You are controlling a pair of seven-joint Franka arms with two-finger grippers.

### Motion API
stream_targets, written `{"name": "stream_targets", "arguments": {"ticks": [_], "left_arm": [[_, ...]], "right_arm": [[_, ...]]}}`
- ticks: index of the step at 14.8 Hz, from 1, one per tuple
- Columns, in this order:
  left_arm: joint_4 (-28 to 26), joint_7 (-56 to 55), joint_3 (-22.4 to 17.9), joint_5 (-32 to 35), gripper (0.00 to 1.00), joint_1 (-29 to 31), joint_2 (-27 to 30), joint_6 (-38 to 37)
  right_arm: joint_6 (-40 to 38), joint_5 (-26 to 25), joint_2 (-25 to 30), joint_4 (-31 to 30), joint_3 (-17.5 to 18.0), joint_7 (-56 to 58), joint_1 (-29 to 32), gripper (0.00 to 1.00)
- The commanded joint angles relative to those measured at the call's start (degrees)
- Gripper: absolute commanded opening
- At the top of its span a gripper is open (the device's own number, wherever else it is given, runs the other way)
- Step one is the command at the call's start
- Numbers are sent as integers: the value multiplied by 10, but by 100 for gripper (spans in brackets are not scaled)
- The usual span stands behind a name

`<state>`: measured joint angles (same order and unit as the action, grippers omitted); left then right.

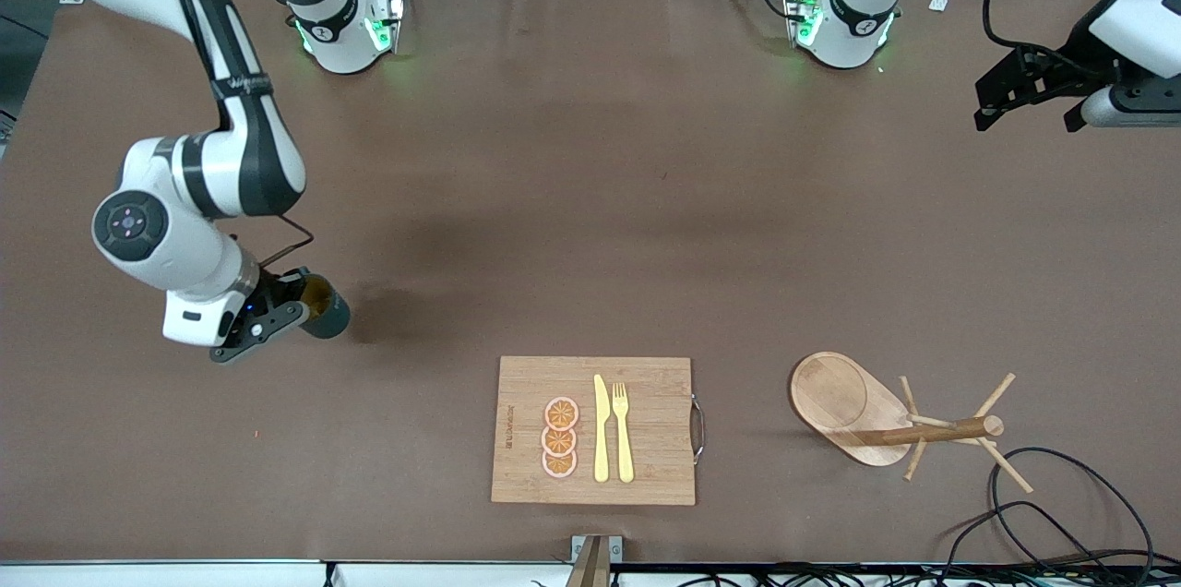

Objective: Transfer cup from left to right arm and place
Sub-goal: 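Carry the teal mug with the right gripper away from the stand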

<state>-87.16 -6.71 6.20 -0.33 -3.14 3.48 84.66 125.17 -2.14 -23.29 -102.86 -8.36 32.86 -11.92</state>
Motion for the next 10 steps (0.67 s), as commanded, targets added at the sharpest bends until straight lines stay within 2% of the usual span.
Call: {"name": "stream_targets", "arguments": {"ticks": [1,4,8,10], "left_arm": [[-7,5,6,-8,100,-1,10,-1],[-7,5,12,-5,100,0,10,1],[-13,6,15,5,100,2,8,11],[-13,9,15,6,100,3,7,14]], "right_arm": [[-2,-7,-47,33,12,60,34,2],[-1,-3,-63,33,15,87,53,2],[0,83,-83,34,15,191,75,2],[0,93,-87,38,14,209,77,3]]}}
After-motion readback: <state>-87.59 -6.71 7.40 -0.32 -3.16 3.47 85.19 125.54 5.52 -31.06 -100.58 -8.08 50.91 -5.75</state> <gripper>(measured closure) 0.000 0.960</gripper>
